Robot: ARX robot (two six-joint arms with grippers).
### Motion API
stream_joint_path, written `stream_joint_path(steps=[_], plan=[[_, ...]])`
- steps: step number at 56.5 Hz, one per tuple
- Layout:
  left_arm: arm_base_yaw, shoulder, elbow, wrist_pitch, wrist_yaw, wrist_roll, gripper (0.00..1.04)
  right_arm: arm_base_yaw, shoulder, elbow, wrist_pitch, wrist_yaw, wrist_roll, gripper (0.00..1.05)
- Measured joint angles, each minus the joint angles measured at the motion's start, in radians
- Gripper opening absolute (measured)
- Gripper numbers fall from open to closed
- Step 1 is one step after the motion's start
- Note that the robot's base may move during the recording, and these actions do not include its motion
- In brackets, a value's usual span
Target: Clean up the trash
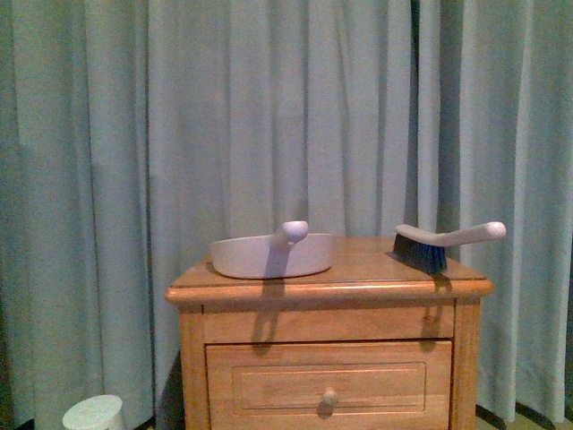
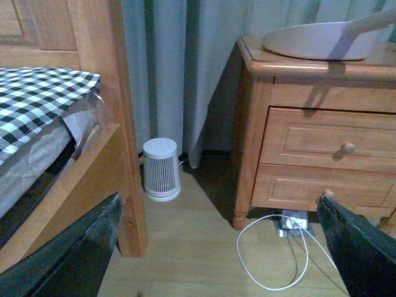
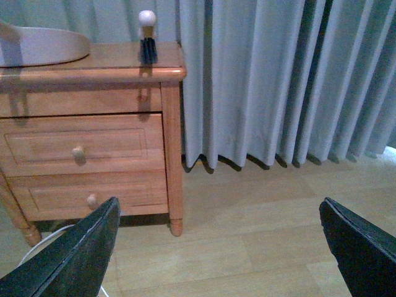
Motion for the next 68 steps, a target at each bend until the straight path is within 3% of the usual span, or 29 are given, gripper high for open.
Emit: stream_joint_path(steps=[68], plan=[[0.0,0.0,0.0,0.0,0.0,0.0,0.97,0.0,0.0,0.0,0.0,0.0,0.0,0.97]])
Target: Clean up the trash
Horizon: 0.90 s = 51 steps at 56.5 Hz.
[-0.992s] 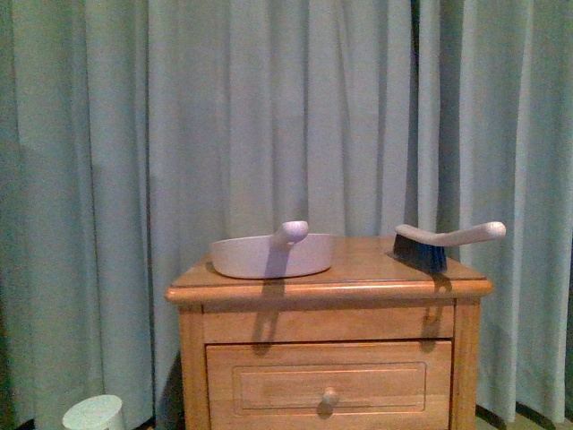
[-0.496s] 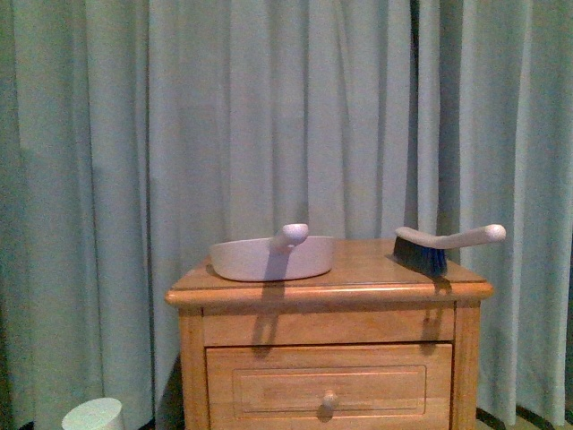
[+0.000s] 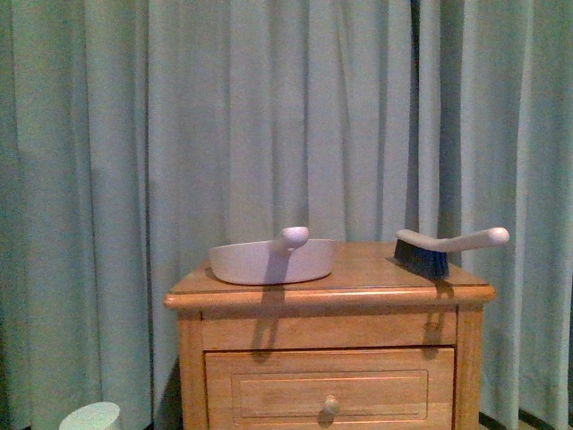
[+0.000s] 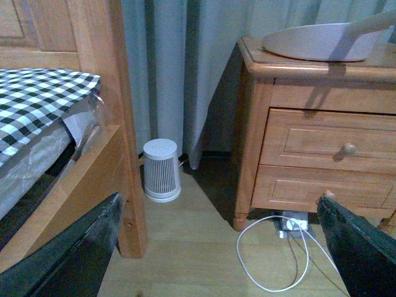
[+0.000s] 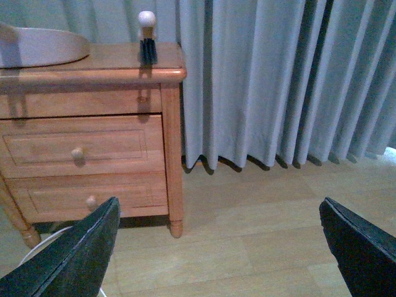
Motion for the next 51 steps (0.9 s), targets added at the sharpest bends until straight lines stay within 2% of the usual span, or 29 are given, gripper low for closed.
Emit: stream_joint_path(steps=[51], plan=[[0.0,0.0,0.0,0.0,0.0,0.0,0.97,0.0,0.0,0.0,0.0,0.0,0.0,0.97]])
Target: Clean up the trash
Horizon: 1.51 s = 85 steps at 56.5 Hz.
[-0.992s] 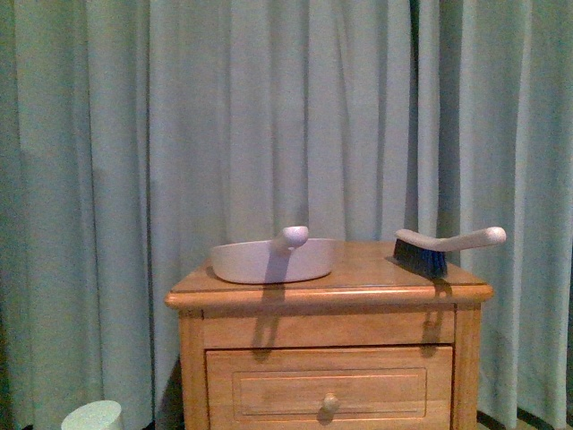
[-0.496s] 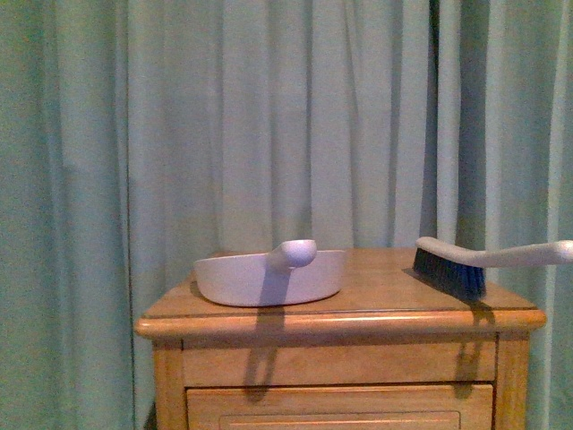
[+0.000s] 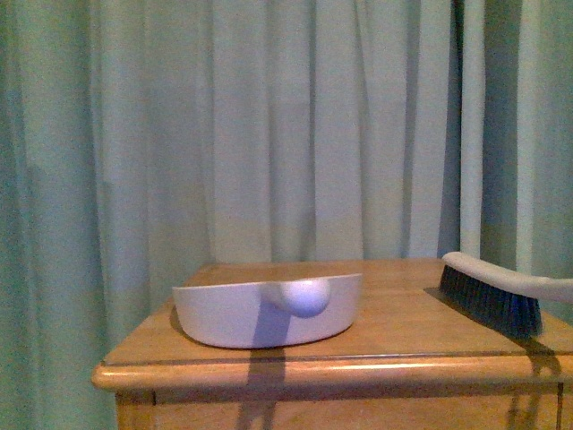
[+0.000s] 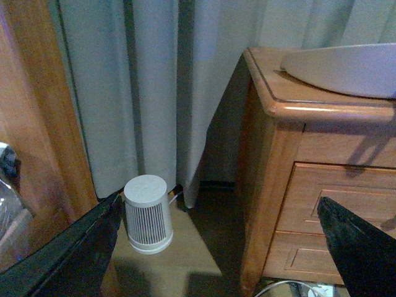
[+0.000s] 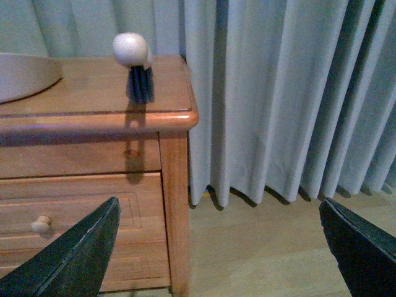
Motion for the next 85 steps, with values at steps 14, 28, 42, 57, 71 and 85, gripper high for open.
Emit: stream_joint_path(steps=[14,28,42,57,71,85], plan=[[0.0,0.0,0.0,0.0,0.0,0.0,0.97,0.0,0.0,0.0,0.0,0.0,0.0,0.97],[-0.02,0.093,0.052,-0.117,-0.121,-0.105,0.97,0.0,0.0,0.0,0.0,0.001,0.0,0.97],[-0.185,0.57,0.401,-0.095,-0.143,-0.072,0.97,0.0,0.0,0.0,0.0,0.0,0.0,0.97],[-0.477,1.175,1.023,-0.317,-0.273,-0.037,0.97,0.0,0.0,0.0,0.0,0.0,0.0,0.97],[-0.624,1.525,1.293,-0.43,-0.394,-0.202,0.97,0.0,0.0,0.0,0.0,0.0,0.0,0.97],[-0.696,1.712,1.404,-0.459,-0.447,-0.259,0.97,0.0,0.0,0.0,0.0,0.0,0.0,0.97]])
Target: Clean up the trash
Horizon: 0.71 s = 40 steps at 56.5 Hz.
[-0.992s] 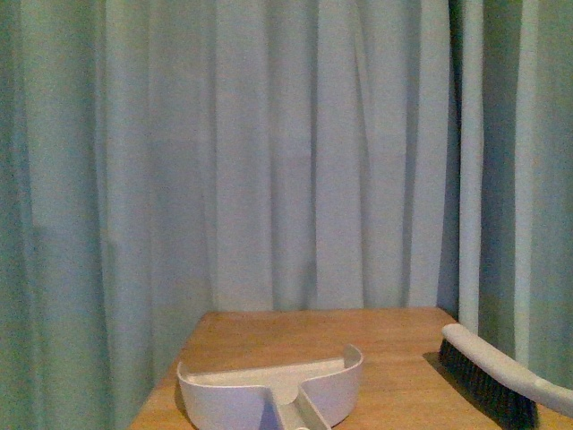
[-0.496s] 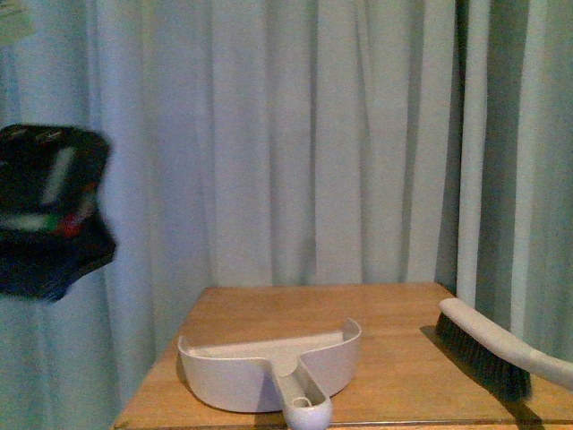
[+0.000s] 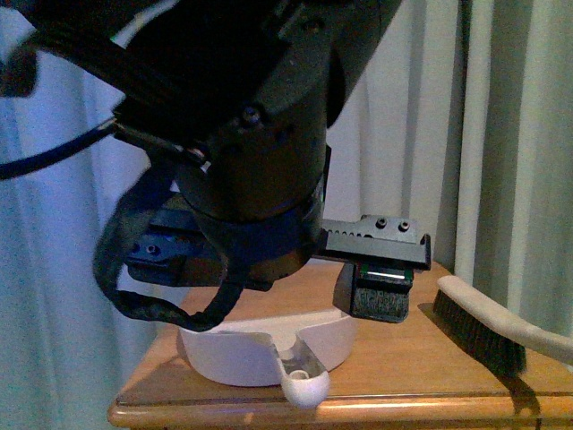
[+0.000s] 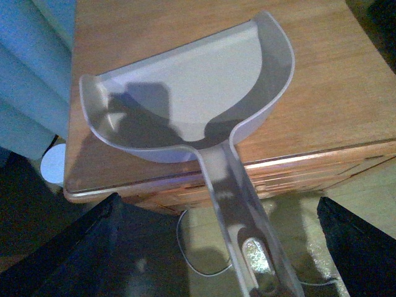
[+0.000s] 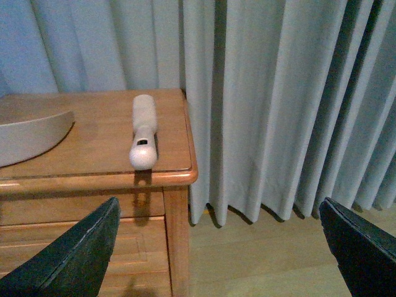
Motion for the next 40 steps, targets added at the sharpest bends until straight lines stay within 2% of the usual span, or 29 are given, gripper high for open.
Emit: stream_joint_path(steps=[12,40], plan=[[0.02,0.089,0.036,-0.008,-0.025,-0.034,0.97,0.0,0.0,0.0,0.0,0.0,0.0,0.97],[0.05,0.206,0.09,-0.021,0.001,-0.102,0.97,0.0,0.0,0.0,0.0,0.0,0.0,0.97]])
